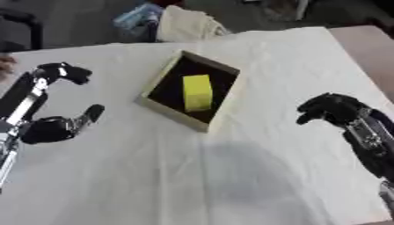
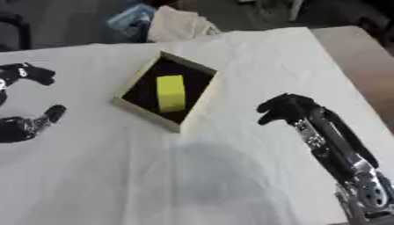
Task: Pick up objects on the table and place them in the box.
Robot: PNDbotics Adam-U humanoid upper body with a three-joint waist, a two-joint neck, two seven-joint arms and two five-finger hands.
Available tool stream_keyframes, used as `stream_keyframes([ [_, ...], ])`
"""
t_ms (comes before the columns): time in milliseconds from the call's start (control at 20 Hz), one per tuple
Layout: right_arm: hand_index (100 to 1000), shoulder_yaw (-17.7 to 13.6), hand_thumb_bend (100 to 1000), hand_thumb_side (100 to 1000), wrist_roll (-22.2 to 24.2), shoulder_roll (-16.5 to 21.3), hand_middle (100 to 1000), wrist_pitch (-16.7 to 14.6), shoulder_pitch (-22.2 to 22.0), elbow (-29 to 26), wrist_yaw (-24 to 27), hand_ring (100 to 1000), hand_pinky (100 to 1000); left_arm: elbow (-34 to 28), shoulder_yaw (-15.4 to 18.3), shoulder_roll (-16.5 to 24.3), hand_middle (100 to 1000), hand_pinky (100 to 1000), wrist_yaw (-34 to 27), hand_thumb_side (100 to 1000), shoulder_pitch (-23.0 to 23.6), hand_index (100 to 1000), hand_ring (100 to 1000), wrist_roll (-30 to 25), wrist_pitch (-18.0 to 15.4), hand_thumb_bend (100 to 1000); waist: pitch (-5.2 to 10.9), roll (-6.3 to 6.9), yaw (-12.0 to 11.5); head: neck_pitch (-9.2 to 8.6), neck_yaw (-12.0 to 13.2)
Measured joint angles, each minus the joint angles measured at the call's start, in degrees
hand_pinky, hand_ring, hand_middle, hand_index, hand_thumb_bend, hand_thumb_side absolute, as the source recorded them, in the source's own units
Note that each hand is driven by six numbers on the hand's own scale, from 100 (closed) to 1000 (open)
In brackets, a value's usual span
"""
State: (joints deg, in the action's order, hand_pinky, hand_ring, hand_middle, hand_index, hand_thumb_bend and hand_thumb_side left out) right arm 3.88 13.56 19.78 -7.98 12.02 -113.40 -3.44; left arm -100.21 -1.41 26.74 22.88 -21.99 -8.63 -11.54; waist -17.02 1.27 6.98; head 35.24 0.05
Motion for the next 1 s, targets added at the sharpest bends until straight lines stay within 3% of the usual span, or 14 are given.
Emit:
stream_keyframes([
  [400,728,0.01,100,974,0.05,-0.26,651,0.19,-0.13,0.00,-0.01,621,708,-5.97,1.17,-1.01,623,811,-6.68,556,2.89,806,674,-3.83,5.00,384,0.02,-0.16,-0.27,0.60,0.77],
  [1000,728,0.01,100,977,0.04,-0.33,651,0.37,-0.19,0.00,-0.06,621,708,-6.55,3.11,-0.94,624,812,-15.54,558,2.91,807,675,-6.51,7.19,377,-0.03,-0.13,-0.33,0.99,-0.04],
])
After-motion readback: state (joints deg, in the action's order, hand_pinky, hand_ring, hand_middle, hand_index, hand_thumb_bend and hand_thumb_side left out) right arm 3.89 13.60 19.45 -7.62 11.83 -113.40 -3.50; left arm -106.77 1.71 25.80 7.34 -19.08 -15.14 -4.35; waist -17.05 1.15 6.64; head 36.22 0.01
